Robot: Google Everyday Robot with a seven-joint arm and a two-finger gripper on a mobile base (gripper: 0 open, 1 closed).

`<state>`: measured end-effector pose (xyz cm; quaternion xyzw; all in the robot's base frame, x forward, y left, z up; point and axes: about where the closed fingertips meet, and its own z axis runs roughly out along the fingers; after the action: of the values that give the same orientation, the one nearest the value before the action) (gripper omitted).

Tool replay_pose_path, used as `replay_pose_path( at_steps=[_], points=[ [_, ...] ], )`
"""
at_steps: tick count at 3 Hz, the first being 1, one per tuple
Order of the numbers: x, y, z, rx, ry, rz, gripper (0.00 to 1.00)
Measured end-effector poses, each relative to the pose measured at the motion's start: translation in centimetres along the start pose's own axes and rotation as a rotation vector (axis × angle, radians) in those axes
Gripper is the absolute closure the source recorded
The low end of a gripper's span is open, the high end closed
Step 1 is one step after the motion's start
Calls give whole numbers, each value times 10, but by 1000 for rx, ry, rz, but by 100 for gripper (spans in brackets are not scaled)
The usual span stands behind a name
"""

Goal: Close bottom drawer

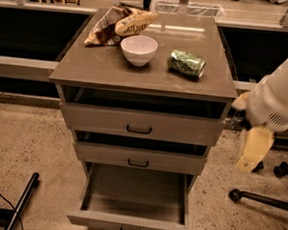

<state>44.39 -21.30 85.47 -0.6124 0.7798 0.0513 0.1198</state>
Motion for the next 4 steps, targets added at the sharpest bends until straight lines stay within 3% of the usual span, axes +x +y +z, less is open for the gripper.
replay_pose_path(
  at_steps=[1,2,3,4],
  points=[
    [8,16,27,-49,22,1,0],
    [15,4,46,-45,26,65,0],
    [33,11,99,-61,-2,110,0],
    [62,35,174,-62,30,143,0]
  ],
)
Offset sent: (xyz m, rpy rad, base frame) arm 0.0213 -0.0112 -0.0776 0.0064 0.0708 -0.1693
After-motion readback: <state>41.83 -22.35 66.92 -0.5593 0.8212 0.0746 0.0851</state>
